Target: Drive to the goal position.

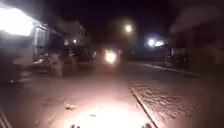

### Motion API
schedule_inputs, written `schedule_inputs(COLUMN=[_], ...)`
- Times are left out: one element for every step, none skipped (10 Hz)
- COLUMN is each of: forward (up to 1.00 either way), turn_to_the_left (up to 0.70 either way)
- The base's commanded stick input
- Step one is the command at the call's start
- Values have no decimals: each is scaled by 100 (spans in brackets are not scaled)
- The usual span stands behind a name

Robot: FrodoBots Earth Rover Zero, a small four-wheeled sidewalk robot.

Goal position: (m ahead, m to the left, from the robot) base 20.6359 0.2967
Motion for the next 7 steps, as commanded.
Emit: schedule_inputs(forward=[70, 70, 70, 70, 70, 70, 70], turn_to_the_left=[0, 0, 0, 0, 0, 0, 0])
